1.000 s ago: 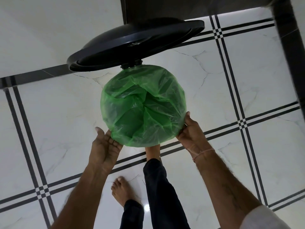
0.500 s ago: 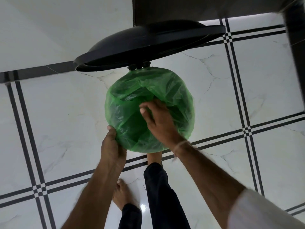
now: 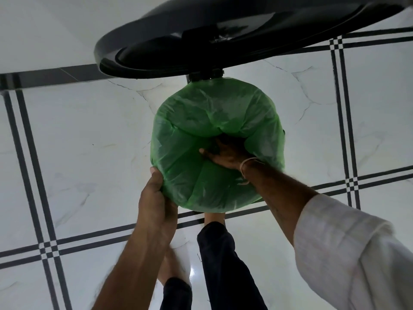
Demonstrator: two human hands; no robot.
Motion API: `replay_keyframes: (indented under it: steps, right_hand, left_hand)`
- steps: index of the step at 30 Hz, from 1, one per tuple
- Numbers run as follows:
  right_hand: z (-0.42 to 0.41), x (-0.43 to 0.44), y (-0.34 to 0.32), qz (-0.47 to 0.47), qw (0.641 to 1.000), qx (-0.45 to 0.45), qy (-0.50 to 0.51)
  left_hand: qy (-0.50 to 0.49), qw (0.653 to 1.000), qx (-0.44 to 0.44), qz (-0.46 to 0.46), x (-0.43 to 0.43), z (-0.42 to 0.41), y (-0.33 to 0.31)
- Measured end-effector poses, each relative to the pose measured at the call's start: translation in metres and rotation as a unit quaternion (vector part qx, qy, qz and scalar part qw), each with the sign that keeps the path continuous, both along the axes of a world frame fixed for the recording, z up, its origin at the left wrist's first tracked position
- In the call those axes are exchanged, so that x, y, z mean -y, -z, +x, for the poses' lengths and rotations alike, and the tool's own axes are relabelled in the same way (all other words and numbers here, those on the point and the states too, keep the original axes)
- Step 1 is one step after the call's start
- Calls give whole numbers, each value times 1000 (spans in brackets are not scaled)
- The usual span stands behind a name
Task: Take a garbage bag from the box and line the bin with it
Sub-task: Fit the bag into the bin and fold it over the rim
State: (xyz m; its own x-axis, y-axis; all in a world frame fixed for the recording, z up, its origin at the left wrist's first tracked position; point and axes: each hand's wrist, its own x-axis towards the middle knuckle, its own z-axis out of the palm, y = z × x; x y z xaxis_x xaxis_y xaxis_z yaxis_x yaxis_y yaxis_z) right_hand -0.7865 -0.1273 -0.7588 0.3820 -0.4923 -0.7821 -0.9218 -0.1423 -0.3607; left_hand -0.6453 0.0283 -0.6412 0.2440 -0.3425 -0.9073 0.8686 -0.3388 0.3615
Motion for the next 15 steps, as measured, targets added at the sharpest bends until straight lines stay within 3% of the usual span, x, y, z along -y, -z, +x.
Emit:
replay_keyframes:
  steps: [5,9,15]
  right_hand:
    - [1,-3,34,9,993,-77,-94]
    - [0,1,56,22,991,-95,-88]
    - [0,2,30,-24,996,-36,-72]
  left_hand:
    - [-7,1000,4,2,-1,-1,3]
    - [-6,1000,10,-6,-2,0,6]
    - [1,1000,13,2,-1,-1,6]
